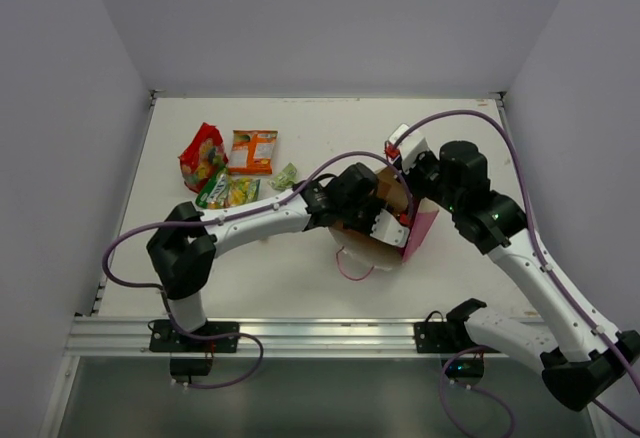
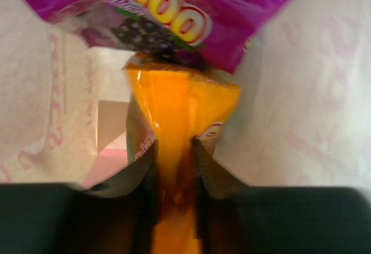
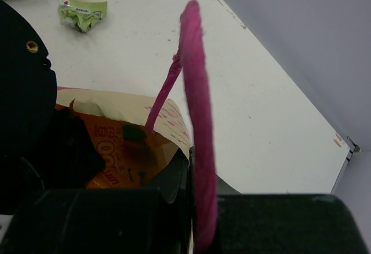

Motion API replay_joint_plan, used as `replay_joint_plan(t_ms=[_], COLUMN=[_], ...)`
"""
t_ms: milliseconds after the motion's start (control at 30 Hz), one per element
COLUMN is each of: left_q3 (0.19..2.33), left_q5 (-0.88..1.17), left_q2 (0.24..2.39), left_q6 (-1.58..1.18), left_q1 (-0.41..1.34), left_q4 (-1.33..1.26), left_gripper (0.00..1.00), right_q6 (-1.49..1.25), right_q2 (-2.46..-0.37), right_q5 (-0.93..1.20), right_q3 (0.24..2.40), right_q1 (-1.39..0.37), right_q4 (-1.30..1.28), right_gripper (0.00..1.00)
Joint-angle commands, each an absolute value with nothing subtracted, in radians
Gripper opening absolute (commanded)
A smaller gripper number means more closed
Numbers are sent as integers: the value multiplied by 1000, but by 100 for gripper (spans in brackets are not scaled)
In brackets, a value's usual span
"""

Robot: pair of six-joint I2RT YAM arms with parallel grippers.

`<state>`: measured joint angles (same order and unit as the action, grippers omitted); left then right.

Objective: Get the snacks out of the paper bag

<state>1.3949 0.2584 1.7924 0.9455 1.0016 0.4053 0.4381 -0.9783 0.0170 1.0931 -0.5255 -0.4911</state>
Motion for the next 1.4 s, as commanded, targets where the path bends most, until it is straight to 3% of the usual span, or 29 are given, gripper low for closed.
replay_joint_plan(t_ms=[0,33,700,1133,1367], left_q3=[1424,1424,1284,1272,1351], left_q5=[310,313,344,299,126], left_q2=[1784,1779,1175,1365,1388], left_q6=[960,959,764,742,706], left_q1=[993,992,991,991,989], left_q4=[413,419,34,51,-46], left_gripper=[22,0,0,0,0], right_q6=[436,436,423,377,377], right_q2=[-928,-928,-979,-980,-973], right_q5=[5,2,-135,-8,-70], right_q3=[1117,1112,1009,1071,1029], right_q1=[-531,-531,-529,-532,-535], right_q4=[-334,-330,-253,-296,-273], right_gripper=[0,0,0,0,0])
